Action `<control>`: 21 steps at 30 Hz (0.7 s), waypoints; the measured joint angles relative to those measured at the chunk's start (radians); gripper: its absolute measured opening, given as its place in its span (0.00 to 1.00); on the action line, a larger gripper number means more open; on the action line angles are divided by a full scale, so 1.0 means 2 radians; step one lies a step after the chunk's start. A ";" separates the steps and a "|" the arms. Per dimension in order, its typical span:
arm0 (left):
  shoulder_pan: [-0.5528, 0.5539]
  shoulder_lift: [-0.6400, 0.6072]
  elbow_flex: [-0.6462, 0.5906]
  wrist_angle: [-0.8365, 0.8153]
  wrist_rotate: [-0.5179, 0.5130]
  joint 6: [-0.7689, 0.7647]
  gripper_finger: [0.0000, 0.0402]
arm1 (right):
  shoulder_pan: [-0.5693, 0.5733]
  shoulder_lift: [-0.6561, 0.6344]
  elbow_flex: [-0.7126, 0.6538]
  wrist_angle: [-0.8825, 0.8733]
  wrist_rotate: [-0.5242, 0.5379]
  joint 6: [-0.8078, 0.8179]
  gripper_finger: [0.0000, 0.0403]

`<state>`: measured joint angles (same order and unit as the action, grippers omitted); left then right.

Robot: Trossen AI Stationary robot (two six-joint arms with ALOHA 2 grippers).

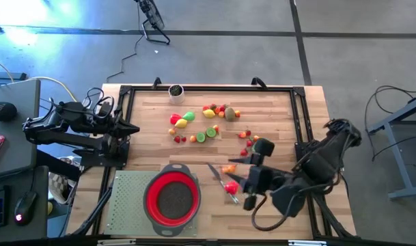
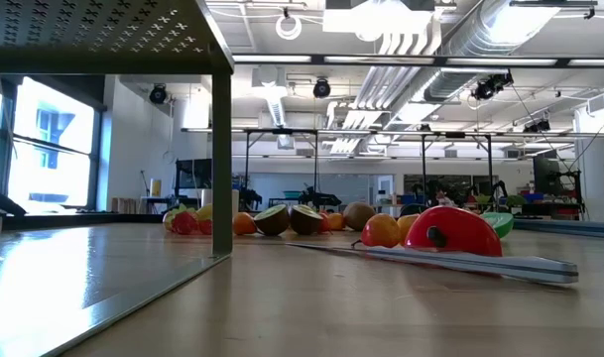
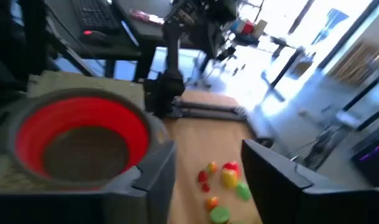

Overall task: Pick & Place Fruit
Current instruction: Put the red strainer bowl on the shelf

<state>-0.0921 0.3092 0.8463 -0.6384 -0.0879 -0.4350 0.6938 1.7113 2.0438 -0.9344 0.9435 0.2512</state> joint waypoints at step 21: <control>0.000 0.000 -0.012 -0.031 0.002 0.058 0.00 | -0.037 -0.005 -0.125 -0.021 -0.032 0.188 0.01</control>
<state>-0.0921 0.3092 0.8223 -0.6998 -0.0837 -0.3191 0.6195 1.7016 1.7943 -0.9761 0.8789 0.6268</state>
